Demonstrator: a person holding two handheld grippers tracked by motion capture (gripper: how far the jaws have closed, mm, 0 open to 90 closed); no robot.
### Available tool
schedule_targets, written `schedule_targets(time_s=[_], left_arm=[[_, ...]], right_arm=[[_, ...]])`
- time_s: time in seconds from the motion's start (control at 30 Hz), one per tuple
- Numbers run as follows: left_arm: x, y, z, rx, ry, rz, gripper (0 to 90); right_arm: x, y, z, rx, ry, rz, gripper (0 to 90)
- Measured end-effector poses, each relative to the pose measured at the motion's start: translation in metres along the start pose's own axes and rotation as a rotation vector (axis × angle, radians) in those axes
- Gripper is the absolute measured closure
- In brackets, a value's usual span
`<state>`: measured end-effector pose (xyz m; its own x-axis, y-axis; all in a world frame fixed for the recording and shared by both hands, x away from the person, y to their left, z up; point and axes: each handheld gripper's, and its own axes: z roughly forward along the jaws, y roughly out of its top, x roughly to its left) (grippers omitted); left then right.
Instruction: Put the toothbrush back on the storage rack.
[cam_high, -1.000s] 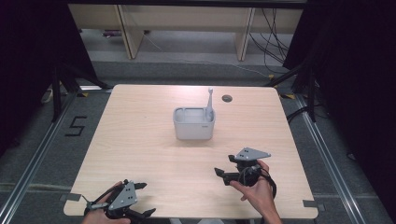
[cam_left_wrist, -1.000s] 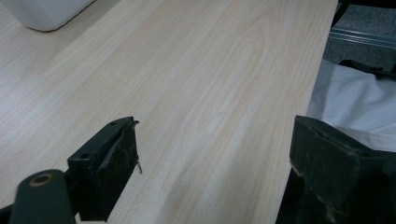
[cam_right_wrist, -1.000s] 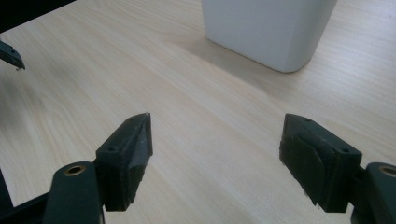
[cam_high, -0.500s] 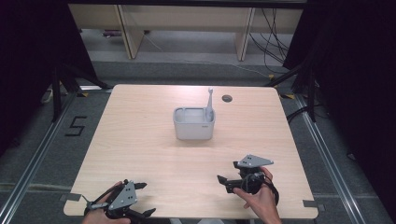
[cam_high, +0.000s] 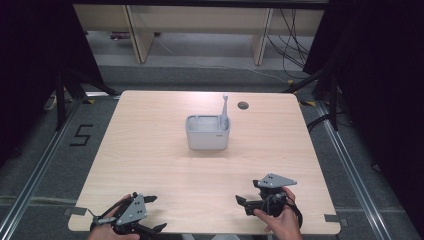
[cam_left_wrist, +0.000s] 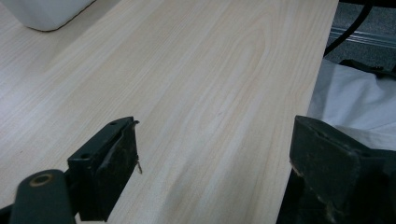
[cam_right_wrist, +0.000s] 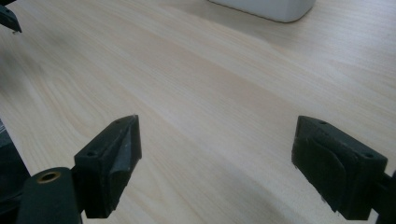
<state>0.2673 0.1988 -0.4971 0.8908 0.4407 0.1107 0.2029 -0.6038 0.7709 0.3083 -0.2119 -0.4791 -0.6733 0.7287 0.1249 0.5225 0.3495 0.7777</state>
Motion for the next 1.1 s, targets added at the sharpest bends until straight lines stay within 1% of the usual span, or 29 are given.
schedule_targets(time_s=[0.03, 0.07, 0.1, 0.13, 0.17, 0.23, 0.27, 0.3, 0.33, 0.37, 0.4, 0.47, 0.5, 0.53, 0.57, 0.6, 0.67, 0.7, 0.73, 0.77, 0.8, 0.83, 0.87, 0.93, 0.97, 1.0, 1.03, 1.07, 1.1], left_arm=[[0.0, 0.0, 0.0, -0.001, 0.0, 0.0, 14.7], [0.0, 0.0, 0.0, -0.001, 0.001, -0.002, 14.7], [0.0, 0.0, 0.0, -0.001, 0.001, -0.002, 14.7], [0.0, 0.0, 0.0, 0.0, 0.001, -0.001, 14.7], [0.0, 0.0, 0.0, 0.0, 0.001, 0.0, 14.7], [0.0, 0.0, 0.0, 0.0, 0.0, 0.0, 14.7], [0.0, 0.0, 0.0, 0.0, 0.001, -0.001, 14.7], [0.0, 0.0, 0.0, 0.0, 0.001, -0.001, 14.7], [0.0, 0.0, 0.0, 0.0, 0.001, 0.0, 14.7], [0.0, 0.0, 0.0, 0.0, 0.0, 0.001, 14.7], [0.0, 0.0, 0.0, 0.0, 0.001, 0.002, 14.7], [0.0, 0.0, 0.0, -0.001, 0.001, 0.0, 14.7], [0.0, 0.0, 0.0, -0.001, 0.001, 0.001, 14.7], [0.0, 0.0, 0.0, -0.001, 0.0, 0.001, 14.7], [0.0, 0.0, 0.0, 0.0, 0.002, 0.001, 14.7], [0.0, 0.0, 0.0, 0.0, 0.002, 0.0, 14.7], [0.0, 0.0, 0.0, 0.0, 0.002, 0.0, 14.7], [-0.001, 0.0, 0.002, -0.01, 0.018, 0.002, 14.7], [-0.001, 0.0, 0.002, -0.01, 0.018, 0.002, 14.7], [-0.001, 0.0, 0.002, -0.009, 0.018, 0.001, 14.7], [-0.001, 0.0, 0.002, -0.011, 0.017, -0.001, 14.7], [-0.001, 0.0, 0.002, -0.009, 0.018, 0.002, 14.7], [-0.002, 0.0, 0.001, -0.014, 0.002, -0.014, 14.7], [-0.002, 0.0, 0.001, -0.014, 0.002, -0.014, 14.7], [-0.002, 0.0, 0.001, -0.018, 0.006, -0.015, 14.7], [-0.002, 0.0, 0.001, -0.015, 0.003, -0.014, 14.7], [-0.002, 0.0, 0.001, -0.017, 0.005, -0.014, 14.7], [-0.002, 0.0, 0.001, -0.017, 0.005, -0.014, 14.7], [-0.002, 0.0, 0.001, -0.017, 0.005, -0.014, 14.7]], right_arm=[[0.001, -0.001, -0.001, 0.001, -0.004, 0.02, 16.6], [0.001, -0.003, -0.001, 0.008, 0.007, 0.019, 16.6], [0.001, -0.003, -0.001, 0.008, 0.007, 0.019, 16.6], [0.004, -0.004, -0.003, 0.02, -0.001, 0.044, 16.6], [0.001, -0.005, -0.002, 0.006, 0.01, 0.02, 16.6], [0.004, -0.007, -0.004, 0.019, -0.003, 0.053, 16.6], [0.001, -0.007, -0.004, 0.012, -0.012, 0.013, 16.6], [0.001, -0.008, -0.005, 0.018, -0.013, 0.014, 16.6], [0.002, -0.009, -0.004, 0.012, -0.001, 0.026, 16.6], [0.002, -0.009, -0.005, 0.019, -0.001, 0.018, 16.6], [0.002, -0.01, -0.006, 0.019, -0.015, 0.023, 16.6], [0.003, -0.011, -0.006, 0.019, -0.006, 0.018, 16.6], [0.003, -0.011, -0.007, 0.02, -0.013, 0.016, 16.6], [0.003, -0.012, -0.005, 0.017, 0.011, 0.019, 16.7], [0.003, -0.012, -0.006, 0.02, 0.01, 0.033, 16.6], [0.004, -0.013, -0.007, 0.02, -0.015, 0.023, 16.6], [0.005, -0.014, -0.006, 0.019, 0.007, 0.017, 16.6], [0.007, -0.015, -0.008, 0.022, -0.003, 0.023, 16.6], [0.007, -0.015, -0.008, 0.022, -0.003, 0.023, 16.6], [0.007, -0.015, -0.008, 0.016, -0.019, 0.002, 16.6], [0.007, -0.015, -0.008, 0.021, -0.012, 0.006, 16.6], [0.008, -0.016, -0.007, 0.025, 0.017, 0.019, 16.6], [0.008, -0.016, -0.009, 0.026, -0.002, -0.002, 16.6], [0.008, -0.016, -0.009, 0.028, -0.001, -0.004, 16.7], [0.008, -0.017, -0.009, 0.027, -0.011, -0.008, 16.6], [0.008, -0.017, -0.01, 0.024, -0.005, -0.003, 16.6], [0.011, -0.017, -0.01, 0.031, -0.005, 0.031, 16.6], [0.011, -0.018, -0.01, 0.032, -0.007, 0.032, 16.6], [0.01, -0.018, -0.01, 0.034, -0.001, 0.023, 16.6]])
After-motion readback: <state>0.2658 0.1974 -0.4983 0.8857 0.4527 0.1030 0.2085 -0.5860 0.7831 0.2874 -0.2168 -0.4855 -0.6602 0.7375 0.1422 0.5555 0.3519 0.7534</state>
